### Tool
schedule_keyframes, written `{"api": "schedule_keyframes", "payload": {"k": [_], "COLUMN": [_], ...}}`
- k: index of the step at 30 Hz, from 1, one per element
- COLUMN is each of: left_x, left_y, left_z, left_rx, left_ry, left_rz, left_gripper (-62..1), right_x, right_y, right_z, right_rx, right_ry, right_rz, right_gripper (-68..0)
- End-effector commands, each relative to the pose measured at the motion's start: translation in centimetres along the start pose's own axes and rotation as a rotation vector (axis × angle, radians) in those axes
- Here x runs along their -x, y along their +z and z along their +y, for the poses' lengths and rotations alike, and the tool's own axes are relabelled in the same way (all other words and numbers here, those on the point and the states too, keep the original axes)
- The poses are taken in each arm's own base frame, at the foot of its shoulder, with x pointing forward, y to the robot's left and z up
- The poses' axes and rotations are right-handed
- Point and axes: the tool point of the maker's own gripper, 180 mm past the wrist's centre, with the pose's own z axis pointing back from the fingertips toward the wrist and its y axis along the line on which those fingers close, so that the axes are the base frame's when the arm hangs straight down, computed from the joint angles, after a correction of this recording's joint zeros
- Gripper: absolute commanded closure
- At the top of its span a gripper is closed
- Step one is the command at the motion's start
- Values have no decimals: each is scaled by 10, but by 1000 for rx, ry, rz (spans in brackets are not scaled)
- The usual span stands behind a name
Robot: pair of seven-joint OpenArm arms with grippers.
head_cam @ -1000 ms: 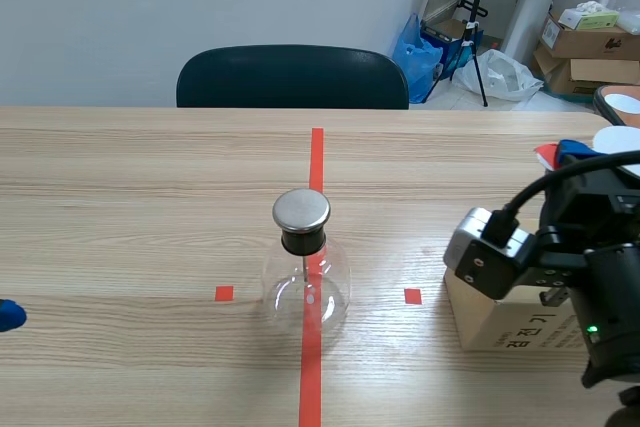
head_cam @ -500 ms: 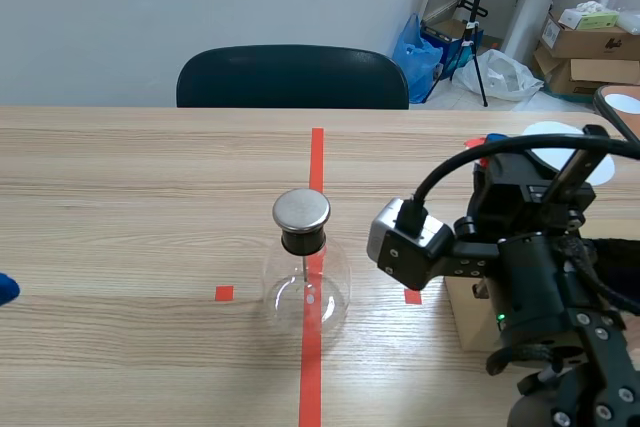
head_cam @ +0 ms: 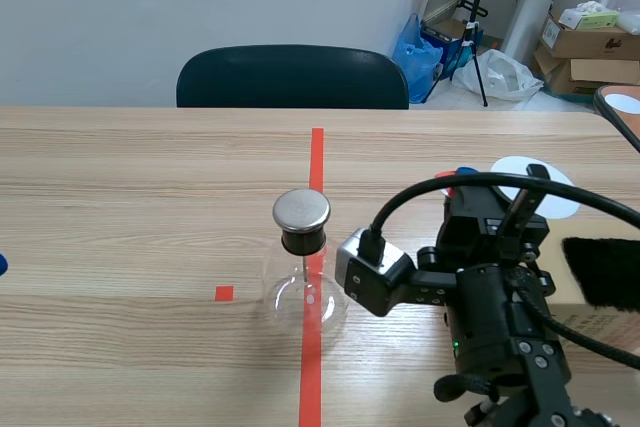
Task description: Do the electroscope experiment
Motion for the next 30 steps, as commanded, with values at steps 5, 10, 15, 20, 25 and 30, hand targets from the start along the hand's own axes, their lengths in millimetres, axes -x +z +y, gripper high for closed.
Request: {"api": "schedule_keyframes", "payload": {"k": [5,10,15,20,25,30], "left_x": [-13,-15,-23,-37,-38,-41], "left_y": [0,0,1,1,1,1], "left_z": [2,2,7,16,17,21], "left_rx": [-17,-18,-43,-69,-72,-87], "left_ry": [5,5,-18,-19,-24,-14], "left_rz": [-72,-84,-124,-196,-200,-216], "left_gripper": [-623,-623,-623,-623,-623,-623], "right_x": [7,11,13,12,10,10], "right_y": [-3,1,7,8,8,8], "right_z": [-8,-4,-3,-5,-5,-5], "right_rx": [32,17,23,36,36,36], "right_ry": [3,10,10,5,6,6], "right_rz": [25,38,33,26,16,16], "right_gripper": [-18,-18,-18,-18,-18,-18]}}
